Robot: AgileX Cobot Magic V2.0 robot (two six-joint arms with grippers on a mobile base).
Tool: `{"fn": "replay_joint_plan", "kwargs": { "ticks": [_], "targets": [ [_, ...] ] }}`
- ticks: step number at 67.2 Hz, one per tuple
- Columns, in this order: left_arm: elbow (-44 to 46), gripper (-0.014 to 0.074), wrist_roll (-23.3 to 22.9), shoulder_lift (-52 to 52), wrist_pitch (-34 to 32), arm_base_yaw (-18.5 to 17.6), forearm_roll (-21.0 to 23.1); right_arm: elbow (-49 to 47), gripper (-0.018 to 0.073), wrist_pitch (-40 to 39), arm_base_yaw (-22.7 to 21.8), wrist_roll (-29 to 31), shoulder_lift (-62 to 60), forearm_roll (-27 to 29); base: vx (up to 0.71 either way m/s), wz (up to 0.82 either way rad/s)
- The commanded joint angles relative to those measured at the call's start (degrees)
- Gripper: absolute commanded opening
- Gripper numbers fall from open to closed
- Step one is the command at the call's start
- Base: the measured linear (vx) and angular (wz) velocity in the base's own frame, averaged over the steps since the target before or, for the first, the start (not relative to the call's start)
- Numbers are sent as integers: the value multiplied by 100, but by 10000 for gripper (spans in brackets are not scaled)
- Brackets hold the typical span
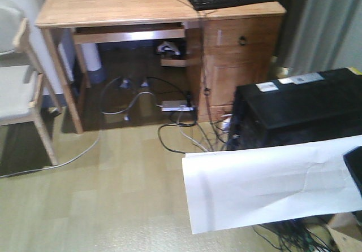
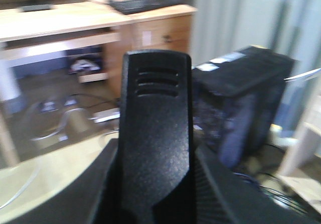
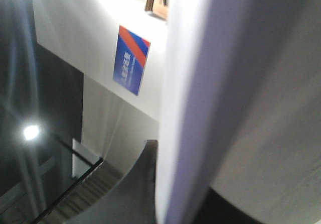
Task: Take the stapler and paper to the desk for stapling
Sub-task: 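Drive the base away from the shelf holding stapler and paper, then drive the base up to the wooden desk with the monitor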
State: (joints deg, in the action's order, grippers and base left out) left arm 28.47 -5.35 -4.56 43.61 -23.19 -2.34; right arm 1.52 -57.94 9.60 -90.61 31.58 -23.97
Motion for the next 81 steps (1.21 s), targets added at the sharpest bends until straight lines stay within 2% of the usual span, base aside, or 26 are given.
{"fn": "replay_joint_plan", "kwargs": {
  "ticks": [1,32,81],
  "targets": [
    [166,-6,-3,-76,-666,-19,17,132,-4,-356,2,47,17,90,13,53],
    [166,-6,-3,-76,-666,-19,17,132,-4,-356,2,47,17,90,13,30],
    [166,-6,-3,-76,-666,-19,17,132,-4,-356,2,47,17,90,18,2]
  ]
}}
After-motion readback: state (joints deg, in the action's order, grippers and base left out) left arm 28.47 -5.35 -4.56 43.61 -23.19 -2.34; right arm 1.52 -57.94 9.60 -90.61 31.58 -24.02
